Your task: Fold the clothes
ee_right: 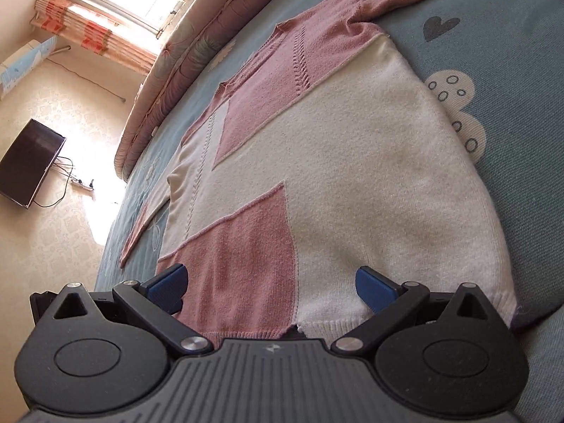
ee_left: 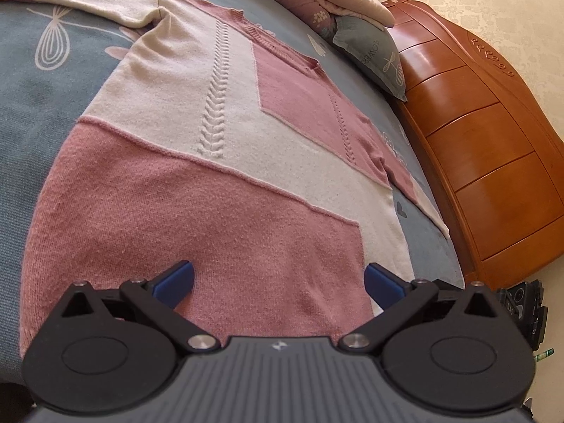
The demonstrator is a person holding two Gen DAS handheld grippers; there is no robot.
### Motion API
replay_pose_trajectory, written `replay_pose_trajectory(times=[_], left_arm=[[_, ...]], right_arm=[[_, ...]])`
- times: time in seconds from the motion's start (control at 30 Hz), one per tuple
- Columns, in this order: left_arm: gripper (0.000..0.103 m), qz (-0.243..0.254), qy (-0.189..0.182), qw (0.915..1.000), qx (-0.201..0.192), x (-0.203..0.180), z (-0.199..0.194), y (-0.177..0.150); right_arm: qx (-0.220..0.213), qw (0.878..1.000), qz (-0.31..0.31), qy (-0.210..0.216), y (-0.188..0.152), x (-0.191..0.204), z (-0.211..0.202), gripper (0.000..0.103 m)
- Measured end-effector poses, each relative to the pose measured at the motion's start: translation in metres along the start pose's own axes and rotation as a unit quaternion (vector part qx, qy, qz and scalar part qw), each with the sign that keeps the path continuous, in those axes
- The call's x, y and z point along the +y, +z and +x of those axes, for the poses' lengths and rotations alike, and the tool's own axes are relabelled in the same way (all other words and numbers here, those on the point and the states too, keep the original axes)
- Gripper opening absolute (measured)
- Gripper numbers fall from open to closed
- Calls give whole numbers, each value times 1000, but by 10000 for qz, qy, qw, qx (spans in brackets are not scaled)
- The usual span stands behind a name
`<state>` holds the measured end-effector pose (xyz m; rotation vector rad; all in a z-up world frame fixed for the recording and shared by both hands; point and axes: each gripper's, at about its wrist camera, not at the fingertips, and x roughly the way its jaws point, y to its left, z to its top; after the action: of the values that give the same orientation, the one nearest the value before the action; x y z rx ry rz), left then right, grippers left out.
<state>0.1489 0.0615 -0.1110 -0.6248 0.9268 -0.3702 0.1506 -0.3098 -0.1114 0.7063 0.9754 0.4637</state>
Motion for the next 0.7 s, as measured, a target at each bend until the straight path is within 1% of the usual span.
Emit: replay_pose_trajectory(times=[0.2,0.3,0.43,0.5,0.53,0.57,0.63,0.7], left_arm=[[102,44,-15,10000,-9,0,0,-1],[102,56,-66,10000,-35,1,-2,-3],[102,73,-75,9999,-41,1,-3,-6],[102,34,-59,10000,-44,1,-3,-5],[102,35,-27,10000,-26,0,-2,-5],[102,36,6,10000,-7,-1,-2,-4],[103,131,118,9998,52,-5,0,-3],[102,243,242,9994,109,-10,2,-3]], right_arm=[[-338,9974,-383,-512,-16,18,9,103],[-537,9947,-570,-663,-24,23,12,103],[-323,9952,-692,-617,-23,23,6,103],[-164,9969,-560,-534,-20,19,-3,103],[-157,9978,-461,-454,-17,16,-10,103],[-226,9980,-433,-411,-12,13,-17,103],[-461,9969,-434,-463,1,9,-30,103],[-599,9964,-361,-474,15,2,-34,103]])
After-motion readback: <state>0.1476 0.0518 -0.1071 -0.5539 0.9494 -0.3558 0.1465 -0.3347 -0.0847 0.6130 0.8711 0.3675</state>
